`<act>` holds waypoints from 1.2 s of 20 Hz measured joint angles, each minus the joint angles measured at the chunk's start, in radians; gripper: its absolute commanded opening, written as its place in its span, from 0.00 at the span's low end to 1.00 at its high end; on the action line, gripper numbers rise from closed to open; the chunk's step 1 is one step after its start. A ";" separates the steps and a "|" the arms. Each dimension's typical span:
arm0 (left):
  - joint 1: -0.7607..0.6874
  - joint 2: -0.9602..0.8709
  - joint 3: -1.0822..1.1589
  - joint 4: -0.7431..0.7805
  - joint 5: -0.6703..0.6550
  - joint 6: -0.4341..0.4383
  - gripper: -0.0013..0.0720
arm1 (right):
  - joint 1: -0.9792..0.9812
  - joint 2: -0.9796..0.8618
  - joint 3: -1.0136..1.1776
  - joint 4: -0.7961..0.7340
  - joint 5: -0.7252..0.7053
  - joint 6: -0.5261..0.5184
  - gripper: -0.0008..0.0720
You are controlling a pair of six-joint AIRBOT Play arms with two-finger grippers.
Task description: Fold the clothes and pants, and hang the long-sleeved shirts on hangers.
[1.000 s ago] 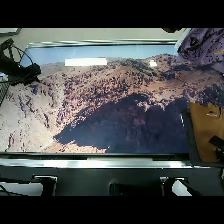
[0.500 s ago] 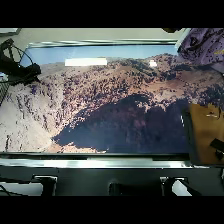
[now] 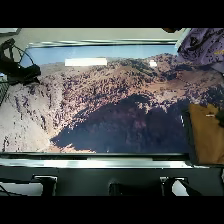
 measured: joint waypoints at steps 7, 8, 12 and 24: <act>-0.059 0.092 -0.090 0.005 0.064 0.188 0.04 | 0.369 0.031 0.017 0.288 0.093 -0.228 0.05; -0.071 0.126 -0.146 0.006 0.089 0.209 0.04 | 0.431 0.032 0.005 0.294 0.103 -0.232 0.05; -0.100 0.309 -0.429 0.012 0.209 0.250 0.05 | 0.659 0.034 -0.041 0.303 0.126 -0.222 0.05; -0.108 0.490 -0.633 0.040 0.278 0.268 0.05 | 0.829 0.035 -0.061 0.273 0.153 -0.218 0.05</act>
